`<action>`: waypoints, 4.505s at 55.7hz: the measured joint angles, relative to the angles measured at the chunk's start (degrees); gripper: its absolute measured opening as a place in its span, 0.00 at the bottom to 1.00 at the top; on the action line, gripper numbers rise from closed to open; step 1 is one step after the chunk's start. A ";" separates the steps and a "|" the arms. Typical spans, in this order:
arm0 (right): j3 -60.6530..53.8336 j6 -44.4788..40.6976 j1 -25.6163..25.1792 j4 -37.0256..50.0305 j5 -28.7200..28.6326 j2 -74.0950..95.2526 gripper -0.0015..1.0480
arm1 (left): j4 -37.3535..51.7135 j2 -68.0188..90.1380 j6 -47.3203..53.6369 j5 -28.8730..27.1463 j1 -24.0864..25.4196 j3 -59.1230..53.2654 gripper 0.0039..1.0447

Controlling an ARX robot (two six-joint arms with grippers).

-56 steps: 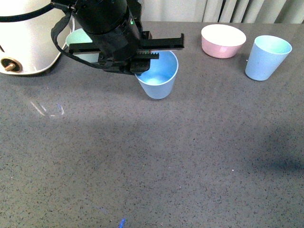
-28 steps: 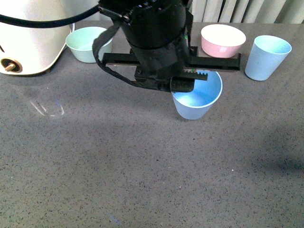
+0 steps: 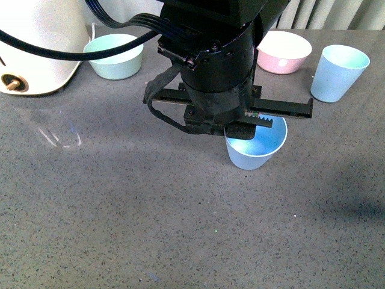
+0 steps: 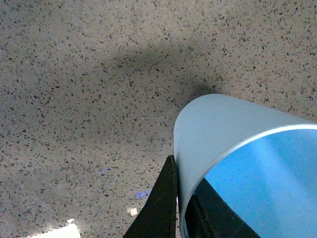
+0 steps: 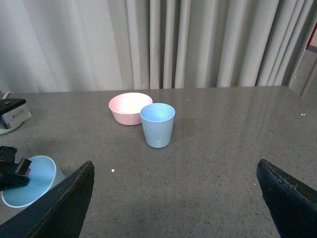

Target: Stack blue cups with both arms

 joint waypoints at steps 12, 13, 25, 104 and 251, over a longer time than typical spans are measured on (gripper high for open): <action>0.00 0.00 0.00 0.00 0.02 0.00 0.91 | 0.66 0.24 -1.03 1.55 -0.09 0.07 0.23; 0.00 0.00 0.00 0.00 0.02 0.00 0.91 | 0.70 0.24 -1.09 1.66 -0.09 0.07 0.24; 0.00 0.00 0.00 0.00 0.02 0.00 0.91 | 1.38 0.24 -2.01 2.40 -0.13 0.07 0.52; 0.00 0.00 0.00 0.00 0.00 0.00 0.91 | 77.59 -43.54 21.22 -14.69 21.51 -61.57 0.11; 5.49 6.78 -0.11 -12.55 5.62 9.40 0.91 | 19.52 -121.33 21.86 2.97 39.30 -80.30 0.35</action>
